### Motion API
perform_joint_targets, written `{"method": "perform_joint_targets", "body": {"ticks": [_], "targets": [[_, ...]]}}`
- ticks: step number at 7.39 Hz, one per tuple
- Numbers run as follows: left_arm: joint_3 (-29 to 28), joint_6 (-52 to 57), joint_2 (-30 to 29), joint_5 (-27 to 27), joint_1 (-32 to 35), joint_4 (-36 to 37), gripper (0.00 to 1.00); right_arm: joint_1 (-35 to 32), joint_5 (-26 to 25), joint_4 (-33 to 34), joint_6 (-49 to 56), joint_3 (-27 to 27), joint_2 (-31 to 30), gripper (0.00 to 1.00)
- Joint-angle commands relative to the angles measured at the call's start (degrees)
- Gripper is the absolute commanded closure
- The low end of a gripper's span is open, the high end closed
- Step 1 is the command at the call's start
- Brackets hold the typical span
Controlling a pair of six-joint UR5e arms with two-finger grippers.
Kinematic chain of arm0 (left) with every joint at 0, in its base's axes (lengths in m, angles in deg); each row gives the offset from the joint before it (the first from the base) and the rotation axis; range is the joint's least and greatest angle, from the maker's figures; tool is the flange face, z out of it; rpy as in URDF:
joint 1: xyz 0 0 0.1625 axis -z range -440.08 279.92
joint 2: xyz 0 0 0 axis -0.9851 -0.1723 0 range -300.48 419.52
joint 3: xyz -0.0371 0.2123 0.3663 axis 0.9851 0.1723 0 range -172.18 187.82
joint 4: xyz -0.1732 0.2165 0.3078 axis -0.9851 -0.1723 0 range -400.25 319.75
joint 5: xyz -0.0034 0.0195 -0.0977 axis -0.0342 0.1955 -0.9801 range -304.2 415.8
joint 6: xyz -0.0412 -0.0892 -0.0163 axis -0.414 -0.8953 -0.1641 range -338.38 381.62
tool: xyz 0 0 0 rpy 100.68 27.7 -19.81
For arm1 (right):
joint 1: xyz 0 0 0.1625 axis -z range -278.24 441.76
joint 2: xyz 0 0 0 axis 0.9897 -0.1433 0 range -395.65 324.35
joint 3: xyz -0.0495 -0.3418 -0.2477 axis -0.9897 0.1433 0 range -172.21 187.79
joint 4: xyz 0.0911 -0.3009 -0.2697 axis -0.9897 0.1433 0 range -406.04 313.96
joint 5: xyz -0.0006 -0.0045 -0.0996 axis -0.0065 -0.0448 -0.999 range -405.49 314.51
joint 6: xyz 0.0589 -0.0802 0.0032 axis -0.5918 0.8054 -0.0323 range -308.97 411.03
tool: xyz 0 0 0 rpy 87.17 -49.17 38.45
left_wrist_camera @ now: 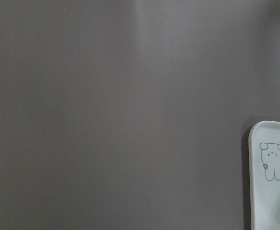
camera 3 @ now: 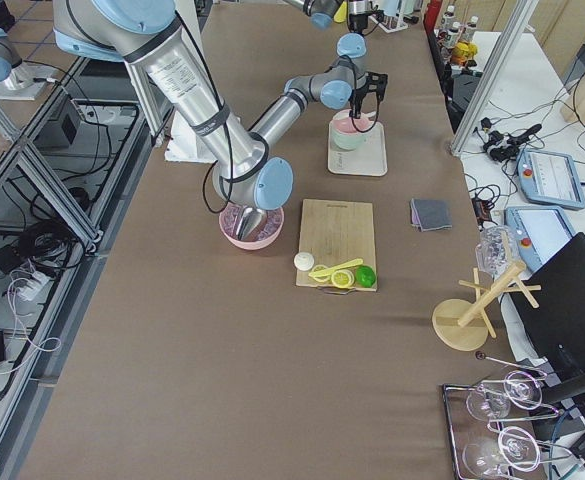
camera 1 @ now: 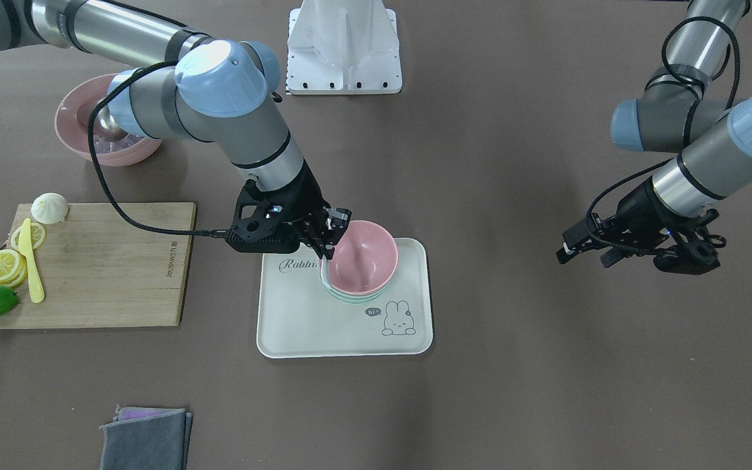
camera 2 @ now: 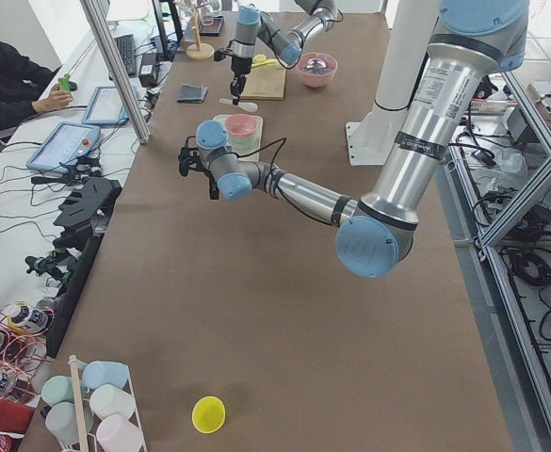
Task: Stack pink bowl on green and place spoon
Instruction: 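Carry white spoon into pink bowl with right gripper while left gripper withdraws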
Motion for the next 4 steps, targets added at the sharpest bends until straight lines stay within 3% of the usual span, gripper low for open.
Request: {"method": "perform_joint_targets", "body": {"ticks": [1,2,3,4], "targets": [[-0.06,-0.03,0.04,0.01,-0.23,-0.04,0.01,1.34,-2.10,-2.23,-2.09,2.20,1.24,1.00],[-0.23,0.05,0.04,0.01,-0.14,-0.04,0.01,1.43,-2.45,-2.58,-2.62,2.20,1.51,1.00],[-0.32,0.05,-0.13,0.01,-0.23,-0.04,0.01,1.44,-2.45,-4.41,-4.10,2.37,1.16,0.25],[-0.41,0.05,-0.14,0.01,-0.23,-0.04,0.01,1.52,-3.06,-5.90,-3.60,2.90,1.07,0.00]]}}
